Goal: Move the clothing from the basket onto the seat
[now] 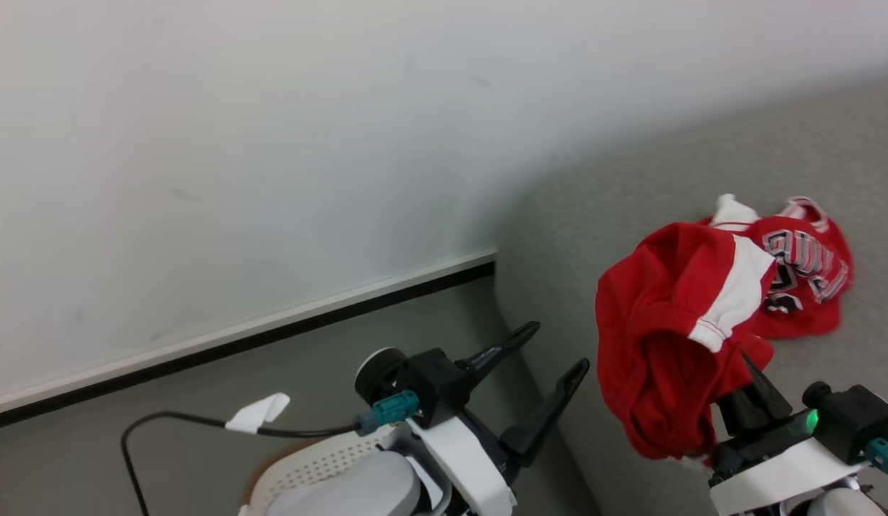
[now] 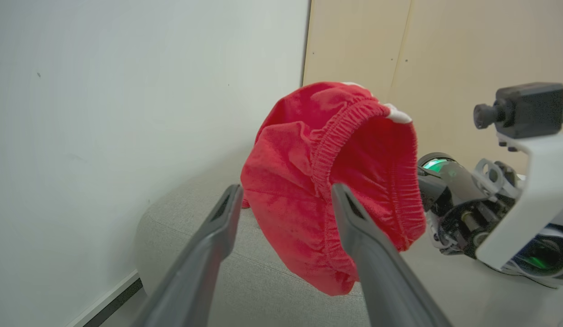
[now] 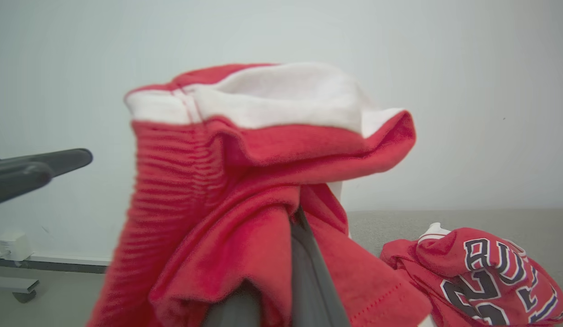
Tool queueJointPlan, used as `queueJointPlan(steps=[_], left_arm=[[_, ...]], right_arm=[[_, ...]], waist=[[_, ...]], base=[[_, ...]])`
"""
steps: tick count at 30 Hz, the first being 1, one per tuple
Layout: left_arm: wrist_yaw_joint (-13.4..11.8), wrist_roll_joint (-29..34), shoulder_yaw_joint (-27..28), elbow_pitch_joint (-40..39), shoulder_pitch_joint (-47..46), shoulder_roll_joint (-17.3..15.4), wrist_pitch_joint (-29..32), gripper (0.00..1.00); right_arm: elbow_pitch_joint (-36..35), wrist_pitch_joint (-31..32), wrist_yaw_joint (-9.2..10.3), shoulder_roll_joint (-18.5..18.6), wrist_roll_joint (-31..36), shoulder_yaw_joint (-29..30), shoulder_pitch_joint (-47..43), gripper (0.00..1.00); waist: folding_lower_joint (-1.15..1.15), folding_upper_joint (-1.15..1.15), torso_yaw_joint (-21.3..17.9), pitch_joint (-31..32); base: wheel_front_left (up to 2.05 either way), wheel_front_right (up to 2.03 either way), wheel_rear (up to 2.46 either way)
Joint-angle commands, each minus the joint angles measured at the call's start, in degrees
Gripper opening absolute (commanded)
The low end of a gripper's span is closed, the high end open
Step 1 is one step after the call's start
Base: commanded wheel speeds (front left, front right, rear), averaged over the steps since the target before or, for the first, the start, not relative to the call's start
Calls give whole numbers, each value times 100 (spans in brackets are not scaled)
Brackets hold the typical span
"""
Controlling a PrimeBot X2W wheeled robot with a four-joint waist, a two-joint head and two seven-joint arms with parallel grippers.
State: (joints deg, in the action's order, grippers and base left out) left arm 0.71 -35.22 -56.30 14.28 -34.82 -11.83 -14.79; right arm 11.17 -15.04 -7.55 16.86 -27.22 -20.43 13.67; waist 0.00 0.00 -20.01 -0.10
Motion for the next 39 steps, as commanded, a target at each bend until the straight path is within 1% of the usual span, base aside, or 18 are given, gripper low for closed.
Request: queueJointPlan(steps=[1, 4, 7, 11, 17, 22, 26, 31, 34, 39], left_arm=[[-1, 145, 8, -34, 95, -32, -37, 100], [3, 273, -1, -65, 118, -28, -36, 100], [60, 399, -2, -121, 136, 41, -35, 100], [166, 511, -5, -74, 114, 80, -34, 100], [260, 586, 17, 40, 88, 143, -34, 100], [269, 642, 116, 149, 135, 127, -35, 100], [242, 689, 199, 212, 125, 24, -35, 100], [279, 842, 200, 207, -78, -208, 3, 100], [314, 874, 187, 101, -216, -375, 97, 100], [361, 1022, 178, -188, -455, -678, 270, 100]], right_arm=[[-89, -20, 13, 20, 62, 87, -127, 0], [-253, -20, 13, 0, 111, 252, -265, 0], [-414, -20, 13, -19, 160, 475, -445, 0], [-631, -20, 13, -99, 225, 755, -658, 0], [-748, -20, 13, -155, 298, 858, -801, 0], [-777, -20, 13, -158, 307, 871, -732, 0], [-732, -20, 13, -140, 255, 886, -454, 0], [-650, -20, 13, -87, 198, 1036, 157, 0], [-644, -20, 13, 14, 97, 1236, 662, 0], [-542, -17, 13, 311, -171, 1776, 1550, 0]], waist=[[0, 0, -571, -111], [0, 0, -840, -141], [0, 0, -1003, -168], [0, 0, -1043, -232], [0, 0, -1064, -275], [0, 0, -1077, -372], [0, 0, -1088, -562], [0, 0, -976, -1066], [0, 0, -860, -1461], [0, 0, -672, -2153]], base=[[0, 0, 0], [0, 0, 0], [0, 0, 0], [0, 0, 0], [0, 0, 0], [0, 0, 0], [0, 0, 0], [0, 0, 0], [0, 0, 0], [0, 0, 0]])
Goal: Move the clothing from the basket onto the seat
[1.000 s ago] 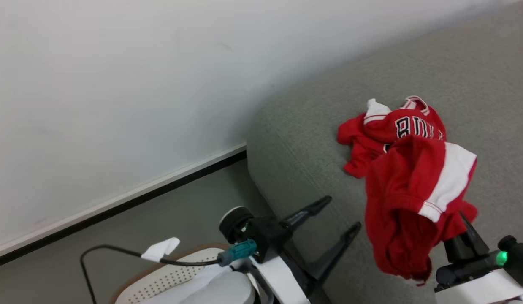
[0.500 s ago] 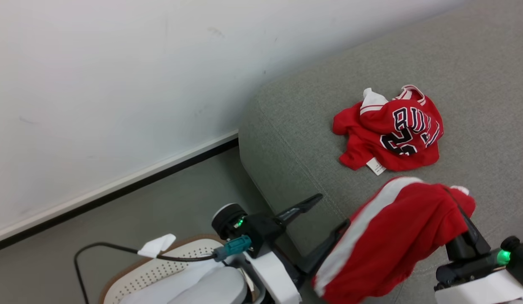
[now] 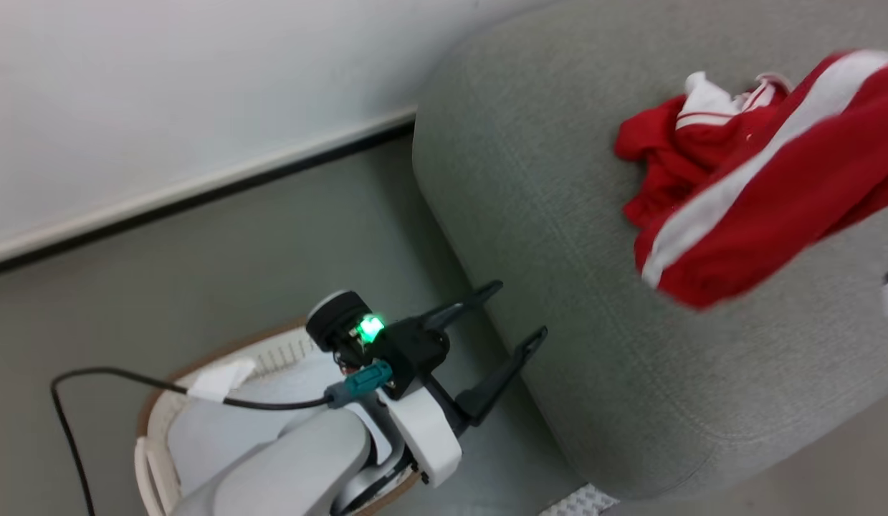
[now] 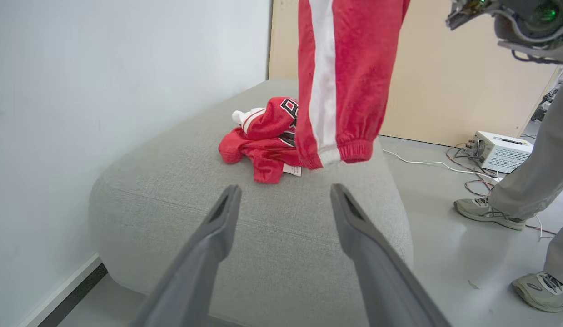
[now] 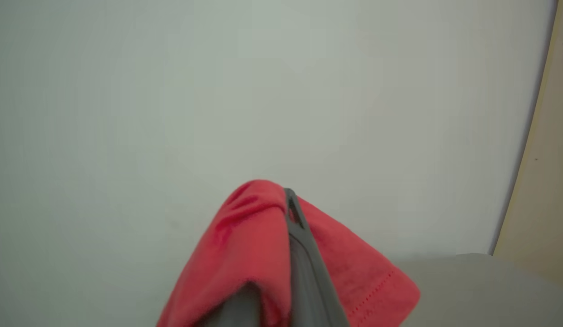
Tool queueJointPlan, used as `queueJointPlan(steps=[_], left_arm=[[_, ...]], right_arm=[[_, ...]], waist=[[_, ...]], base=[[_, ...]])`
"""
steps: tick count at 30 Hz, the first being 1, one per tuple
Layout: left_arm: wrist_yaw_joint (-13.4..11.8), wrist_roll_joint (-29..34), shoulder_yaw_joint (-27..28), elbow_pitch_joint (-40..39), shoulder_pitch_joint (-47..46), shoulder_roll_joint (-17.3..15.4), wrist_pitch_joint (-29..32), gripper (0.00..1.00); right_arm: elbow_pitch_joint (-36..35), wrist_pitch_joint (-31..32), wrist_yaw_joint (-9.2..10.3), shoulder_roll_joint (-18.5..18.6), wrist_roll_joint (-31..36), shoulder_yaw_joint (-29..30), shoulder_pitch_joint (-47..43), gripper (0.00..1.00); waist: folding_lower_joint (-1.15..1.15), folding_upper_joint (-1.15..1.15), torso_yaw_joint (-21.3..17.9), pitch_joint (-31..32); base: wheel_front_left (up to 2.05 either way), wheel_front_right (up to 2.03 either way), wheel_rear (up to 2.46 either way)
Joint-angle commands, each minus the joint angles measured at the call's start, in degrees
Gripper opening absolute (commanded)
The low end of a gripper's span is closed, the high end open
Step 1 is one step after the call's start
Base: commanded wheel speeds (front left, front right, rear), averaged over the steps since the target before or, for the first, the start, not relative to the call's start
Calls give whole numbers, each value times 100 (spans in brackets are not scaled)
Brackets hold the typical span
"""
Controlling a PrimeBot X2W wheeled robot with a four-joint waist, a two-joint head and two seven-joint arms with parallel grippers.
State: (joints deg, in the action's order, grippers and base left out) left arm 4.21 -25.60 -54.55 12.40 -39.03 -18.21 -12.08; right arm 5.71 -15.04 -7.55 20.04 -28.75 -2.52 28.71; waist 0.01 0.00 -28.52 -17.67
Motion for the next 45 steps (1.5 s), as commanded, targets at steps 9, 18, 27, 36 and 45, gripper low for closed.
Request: queueJointPlan(steps=[9, 18, 27, 36, 45], left_arm=[[77, 261, -5, -643, -470, -522, 337, 100], [71, 359, 128, -1125, -797, -895, 579, 100], [37, 311, 148, -1199, -788, -1002, 516, 100], [-20, 185, 139, -953, -687, -852, 316, 100], [-222, -85, 252, -395, -324, -567, -63, 100]], right_arm=[[743, 316, 13, 717, -70, 1274, 1399, 0], [2186, 1021, 13, 543, 670, 1632, 2113, 0], [3524, 2309, 13, 311, 983, 1431, 2449, 49], [3462, 2713, 13, 411, 962, 1095, 2391, 100], [2744, 3216, 13, 794, 679, 379, 1723, 100]], waist=[[-1, 0, 494, -1433], [-1, 0, 731, -2197], [-1, 0, 917, -2353], [-1, 0, 978, -1900], [-1, 0, 1070, -787]], base=[[0, 0, 0], [0, 0, 0], [0, 0, 0], [0, 0, 0], [0, 0, 0]])
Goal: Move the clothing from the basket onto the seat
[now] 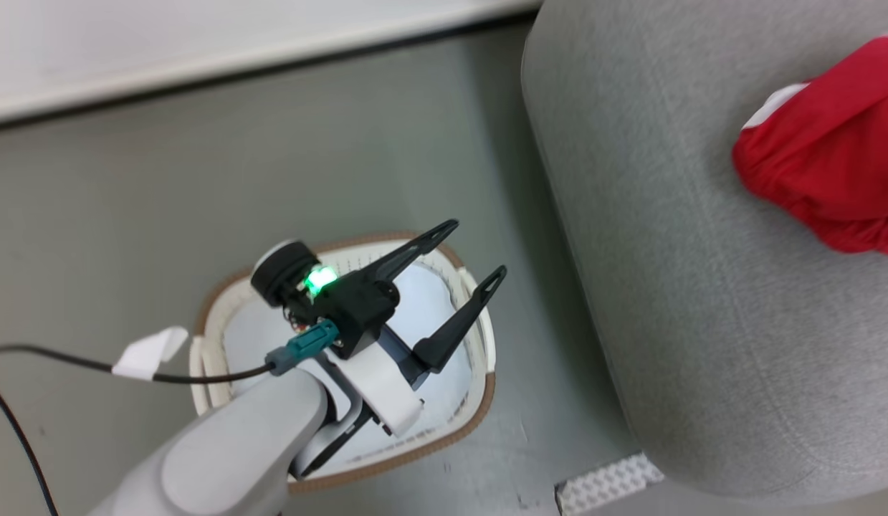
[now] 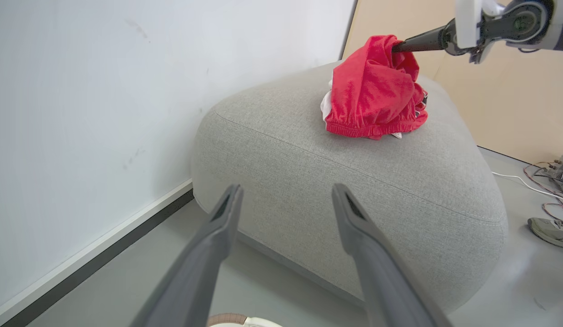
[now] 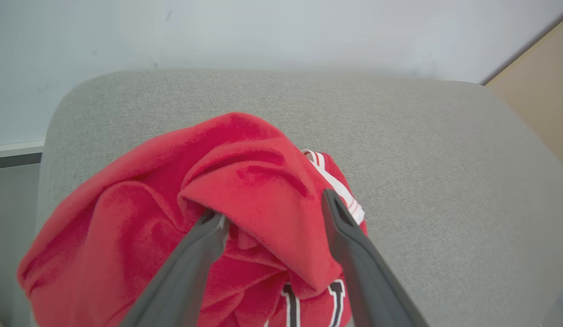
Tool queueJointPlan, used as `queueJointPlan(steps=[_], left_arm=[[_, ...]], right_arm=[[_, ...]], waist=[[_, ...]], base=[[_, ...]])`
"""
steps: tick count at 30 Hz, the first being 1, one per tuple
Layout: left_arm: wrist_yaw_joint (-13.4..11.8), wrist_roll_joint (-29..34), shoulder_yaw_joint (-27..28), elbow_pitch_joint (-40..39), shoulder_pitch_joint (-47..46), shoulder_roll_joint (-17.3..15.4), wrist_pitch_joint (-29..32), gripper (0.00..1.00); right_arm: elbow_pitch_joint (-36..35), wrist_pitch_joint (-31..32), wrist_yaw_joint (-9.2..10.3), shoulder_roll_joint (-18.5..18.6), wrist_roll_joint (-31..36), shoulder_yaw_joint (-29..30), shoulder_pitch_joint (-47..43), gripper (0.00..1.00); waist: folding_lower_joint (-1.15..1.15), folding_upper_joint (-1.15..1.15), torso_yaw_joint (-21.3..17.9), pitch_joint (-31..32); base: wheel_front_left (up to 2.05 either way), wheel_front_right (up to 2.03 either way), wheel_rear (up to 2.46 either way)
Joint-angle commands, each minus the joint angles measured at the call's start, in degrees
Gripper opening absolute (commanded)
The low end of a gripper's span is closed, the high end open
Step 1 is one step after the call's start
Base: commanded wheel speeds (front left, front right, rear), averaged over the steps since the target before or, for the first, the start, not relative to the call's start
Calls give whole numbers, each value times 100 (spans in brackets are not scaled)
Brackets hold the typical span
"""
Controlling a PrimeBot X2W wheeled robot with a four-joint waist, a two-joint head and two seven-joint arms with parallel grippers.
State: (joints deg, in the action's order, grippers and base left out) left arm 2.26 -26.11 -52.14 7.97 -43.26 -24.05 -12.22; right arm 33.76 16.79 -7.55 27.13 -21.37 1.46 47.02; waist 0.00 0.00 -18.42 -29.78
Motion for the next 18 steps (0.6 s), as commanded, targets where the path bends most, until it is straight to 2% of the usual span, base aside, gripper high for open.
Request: queueJointPlan(steps=[1, 9, 15, 18], left_arm=[[-53, -93, 46, 115, 154, 61, -87, 100], [-320, -372, 341, 545, 561, 280, -254, 100], [-605, -539, 724, 816, 875, 314, -290, 100], [-681, -634, 958, 955, 1038, 310, -290, 100]], right_arm=[[-203, 86, 13, 143, -134, -86, -215, 100], [-1405, 39, 13, 563, -332, -390, -955, 100], [-2210, -452, 13, 530, -366, -378, -1511, 100], [-2392, -885, 13, 259, -440, -335, -1744, 100]], waist=[[0, 0, 78, 568], [0, 0, 258, 1536], [0, 0, 490, 2129], [0, 0, 621, 2345]], base=[[0, 0, 0], [0, 0, 0], [0, 0, 0], [0, 0, 0]])
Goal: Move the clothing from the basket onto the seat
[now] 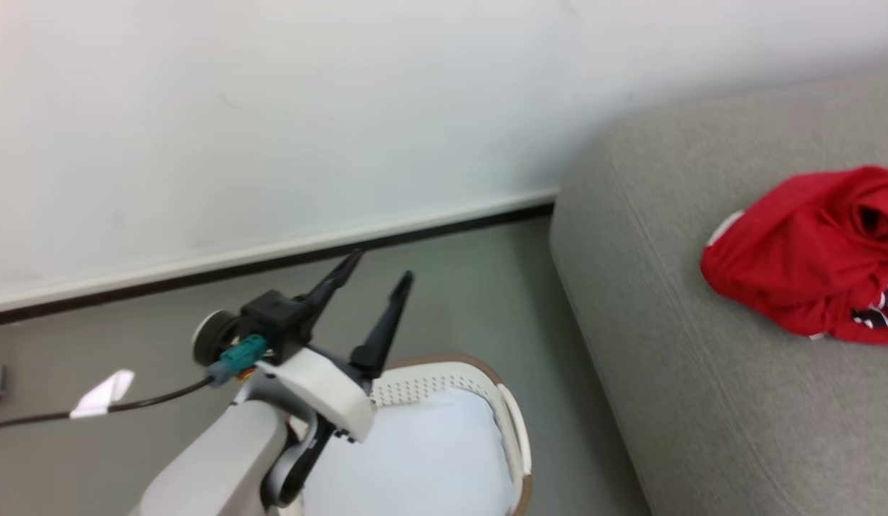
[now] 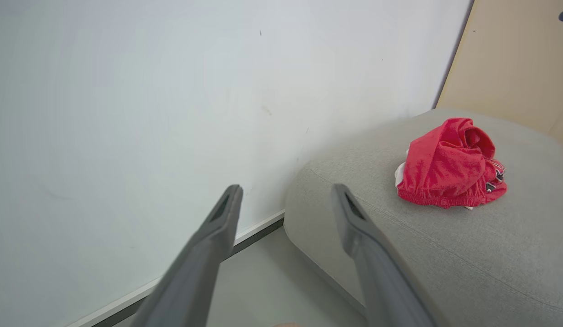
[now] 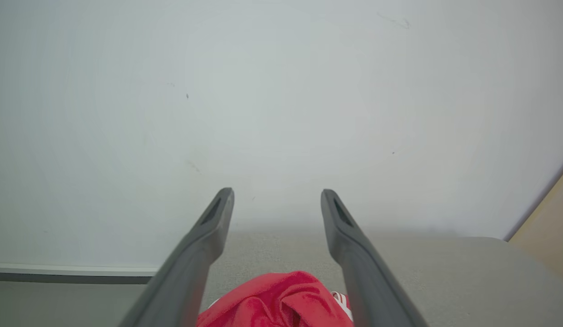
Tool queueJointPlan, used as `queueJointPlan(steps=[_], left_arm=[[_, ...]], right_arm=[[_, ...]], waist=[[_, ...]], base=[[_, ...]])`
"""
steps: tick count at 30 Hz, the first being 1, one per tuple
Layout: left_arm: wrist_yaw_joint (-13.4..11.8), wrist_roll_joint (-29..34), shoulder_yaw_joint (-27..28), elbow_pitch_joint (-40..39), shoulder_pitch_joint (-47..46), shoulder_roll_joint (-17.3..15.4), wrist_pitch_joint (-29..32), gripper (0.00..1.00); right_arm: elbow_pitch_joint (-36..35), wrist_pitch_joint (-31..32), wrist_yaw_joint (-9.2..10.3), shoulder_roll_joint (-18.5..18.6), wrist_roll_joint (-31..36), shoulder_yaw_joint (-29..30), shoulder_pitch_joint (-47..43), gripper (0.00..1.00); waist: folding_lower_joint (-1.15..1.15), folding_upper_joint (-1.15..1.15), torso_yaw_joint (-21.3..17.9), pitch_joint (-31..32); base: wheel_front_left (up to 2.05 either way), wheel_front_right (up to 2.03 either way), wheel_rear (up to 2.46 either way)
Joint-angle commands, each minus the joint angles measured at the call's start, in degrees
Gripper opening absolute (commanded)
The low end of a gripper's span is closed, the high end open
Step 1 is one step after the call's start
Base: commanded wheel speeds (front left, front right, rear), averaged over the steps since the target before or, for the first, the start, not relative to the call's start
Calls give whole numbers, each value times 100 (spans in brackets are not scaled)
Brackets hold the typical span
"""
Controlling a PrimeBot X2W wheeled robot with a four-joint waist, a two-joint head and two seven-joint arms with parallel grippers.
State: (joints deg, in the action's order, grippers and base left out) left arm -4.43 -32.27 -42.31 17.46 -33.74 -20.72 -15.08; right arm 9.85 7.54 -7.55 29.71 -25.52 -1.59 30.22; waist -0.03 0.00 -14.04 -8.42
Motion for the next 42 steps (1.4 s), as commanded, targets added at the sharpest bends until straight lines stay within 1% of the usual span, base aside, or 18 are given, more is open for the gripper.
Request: queueJointPlan(steps=[1, 6, 10, 12, 15, 18, 21, 23, 26, 28, 32, 36, 42], left_arm=[[-27, -26, 66, 36, 144, -30, -5, 100], [-111, -125, 590, 177, 518, -58, -5, 100], [-186, -77, 1085, 195, 903, -61, -6, 100], [-127, -176, 1388, 149, 1147, -26, -6, 100], [-105, -127, 1842, 139, 1493, -76, -6, 100], [-100, 73, 2198, 73, 1816, -58, -6, 100], [-42, 198, 2564, -41, 2180, 75, -7, 100], [-11, 284, 2843, -100, 2444, 178, -7, 100], [72, 578, 3147, -185, 2772, 382, -7, 100], [103, 764, 3275, -269, 2957, 553, -7, 100], [268, 1154, 3533, -343, 3216, 818, -7, 100], [453, 1445, 3714, -296, 3304, 1030, -7, 100], [694, 1732, 3984, -205, 3292, 1243, -7, 100]], right_arm=[[-45, -107, 13, -48, 34, 10, -134, 100], [-219, -723, 13, -587, 148, 84, -635, 100], [-353, -1099, 13, -1013, 263, -15, -1118, 100], [-392, -1282, 13, -1220, 357, -115, -1353, 100], [-367, -1659, 13, -1529, 438, -190, -1660, 100], [-227, -1976, 13, -1861, 585, -241, -1983, 100], [-45, -2143, 13, -2072, 660, -354, -2248, 100], [80, -2211, 13, -2163, 698, -433, -2390, 100], [211, -2271, 13, -2289, 749, -446, -2585, 100], [125, -2275, 13, -2366, 803, -430, -2646, 100], [20, -2273, 13, -2460, 1029, -504, -2883, 100], [68, -2275, 13, -2529, 1109, -543, -2955, 100], [66, -2276, 13, -2582, 1100, -514, -2859, 100]], waist=[[3, 0, 228, 270], [3, 0, 449, 526], [3, 0, 616, 656], [3, 0, 689, 700], [3, 0, 776, 740], [3, 0, 870, 799], [3, 0, 928, 853], [3, 0, 947, 902], [3, 0, 1013, 954], [3, 0, 1035, 967], [3, 0, 1072, 985], [3, 0, 1089, 992], [3, 0, 1080, 989]], base=[[0, 0, 0], [0, 0, 0], [0, 0, 0], [0, 0, 0], [0, 0, 0], [0, 0, 0], [0, 0, 0], [0, 0, 0], [0, 0, 0], [0, 0, 0], [0, 0, 0], [0, 0, 0], [0, 0, 0]])
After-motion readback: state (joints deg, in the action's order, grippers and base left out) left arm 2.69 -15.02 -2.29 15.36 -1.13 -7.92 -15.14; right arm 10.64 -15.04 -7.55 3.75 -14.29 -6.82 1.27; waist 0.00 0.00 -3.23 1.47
